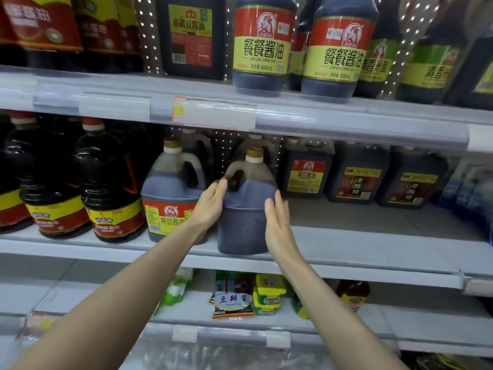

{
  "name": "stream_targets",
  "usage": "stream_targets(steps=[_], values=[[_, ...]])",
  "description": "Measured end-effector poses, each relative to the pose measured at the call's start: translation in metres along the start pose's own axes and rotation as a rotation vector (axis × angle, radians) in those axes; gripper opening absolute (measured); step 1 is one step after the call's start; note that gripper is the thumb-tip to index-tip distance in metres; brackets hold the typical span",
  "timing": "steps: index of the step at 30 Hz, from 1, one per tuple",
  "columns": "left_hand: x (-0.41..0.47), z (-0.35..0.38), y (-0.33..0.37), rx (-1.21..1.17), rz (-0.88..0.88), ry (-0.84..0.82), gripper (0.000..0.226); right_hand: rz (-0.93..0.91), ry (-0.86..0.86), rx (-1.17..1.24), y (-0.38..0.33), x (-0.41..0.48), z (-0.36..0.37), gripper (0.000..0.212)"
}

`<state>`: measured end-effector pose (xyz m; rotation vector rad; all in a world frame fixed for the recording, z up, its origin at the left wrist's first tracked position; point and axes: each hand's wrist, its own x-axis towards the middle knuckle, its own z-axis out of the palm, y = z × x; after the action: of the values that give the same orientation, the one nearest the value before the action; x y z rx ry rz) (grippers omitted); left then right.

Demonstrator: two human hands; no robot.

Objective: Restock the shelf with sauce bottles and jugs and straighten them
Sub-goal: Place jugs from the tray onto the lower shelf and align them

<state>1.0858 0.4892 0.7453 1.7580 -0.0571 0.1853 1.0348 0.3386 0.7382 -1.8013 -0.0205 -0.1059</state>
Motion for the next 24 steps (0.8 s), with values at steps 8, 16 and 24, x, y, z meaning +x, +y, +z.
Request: stream_targets(steps=[8, 16, 24], values=[[-0.021, -0.005, 0.005, -0.009, -0.078, -0.096, 0.022, 0.095, 0.004, -0.044, -0.009, -0.004, 0.028, 0.063], [-0.04, 0.0, -0.005, -0.014, -0.026, -0.092, 0.047, 0.103, 0.015, -0.025, -0.008, 0.011, 0.018, 0.064], [-0.061, 0.004, 0.01, 0.015, 0.028, -0.121, 0.043, 0.175, -0.023, 0.051, -0.018, 0.025, 0.007, 0.064]])
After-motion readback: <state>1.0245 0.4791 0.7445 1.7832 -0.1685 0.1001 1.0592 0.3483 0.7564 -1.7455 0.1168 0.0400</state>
